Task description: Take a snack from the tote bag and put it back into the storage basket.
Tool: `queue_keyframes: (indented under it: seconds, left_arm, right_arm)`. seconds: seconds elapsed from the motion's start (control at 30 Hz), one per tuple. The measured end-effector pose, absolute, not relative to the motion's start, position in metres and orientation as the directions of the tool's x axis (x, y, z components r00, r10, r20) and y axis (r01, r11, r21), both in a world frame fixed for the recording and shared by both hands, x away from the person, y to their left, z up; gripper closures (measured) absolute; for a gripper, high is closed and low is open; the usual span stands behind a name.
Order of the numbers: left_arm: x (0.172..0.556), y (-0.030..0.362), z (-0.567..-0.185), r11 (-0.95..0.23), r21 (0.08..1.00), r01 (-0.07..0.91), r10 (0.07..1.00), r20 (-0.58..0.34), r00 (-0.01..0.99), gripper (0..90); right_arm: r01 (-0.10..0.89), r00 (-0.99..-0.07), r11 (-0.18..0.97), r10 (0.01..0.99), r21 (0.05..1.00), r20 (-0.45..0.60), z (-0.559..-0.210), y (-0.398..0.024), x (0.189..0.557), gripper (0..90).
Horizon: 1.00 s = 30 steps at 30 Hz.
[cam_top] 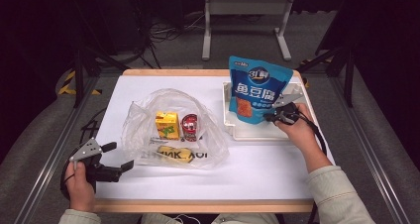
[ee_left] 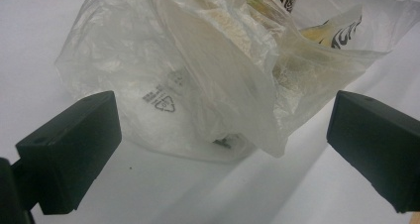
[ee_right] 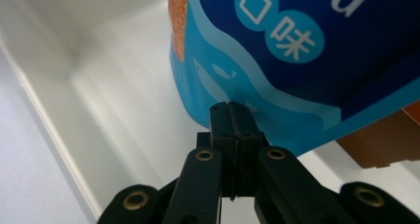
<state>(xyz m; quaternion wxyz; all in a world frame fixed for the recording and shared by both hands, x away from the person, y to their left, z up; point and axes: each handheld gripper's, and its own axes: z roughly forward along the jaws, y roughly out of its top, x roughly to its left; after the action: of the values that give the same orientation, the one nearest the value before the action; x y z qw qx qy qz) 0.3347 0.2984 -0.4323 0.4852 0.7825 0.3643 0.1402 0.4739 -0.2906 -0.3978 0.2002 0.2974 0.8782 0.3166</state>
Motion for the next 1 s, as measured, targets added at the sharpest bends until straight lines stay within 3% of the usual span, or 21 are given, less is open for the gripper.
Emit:
queue_keyframes:
  seconds: [0.2,0.67,1.0]
  left_arm:
    - [0.335,0.298,-0.432,-0.263,0.861,0.434,0.706,-0.135,0.695,1.0]
    - [0.336,0.298,-0.433,-0.261,0.863,0.434,0.706,-0.136,0.695,1.0]
    - [0.338,0.3,-0.43,-0.25,0.866,0.433,0.706,-0.143,0.694,1.0]
  right_arm:
    - [0.447,-0.711,0.617,0.685,0.648,-0.161,-0.407,-0.297,0.482,89.9]
    - [0.467,-0.682,0.596,0.713,0.653,-0.163,-0.408,-0.298,0.487,89.7]
    - [0.442,-0.717,0.561,0.69,0.7,-0.101,-0.381,-0.297,0.468,85.9]
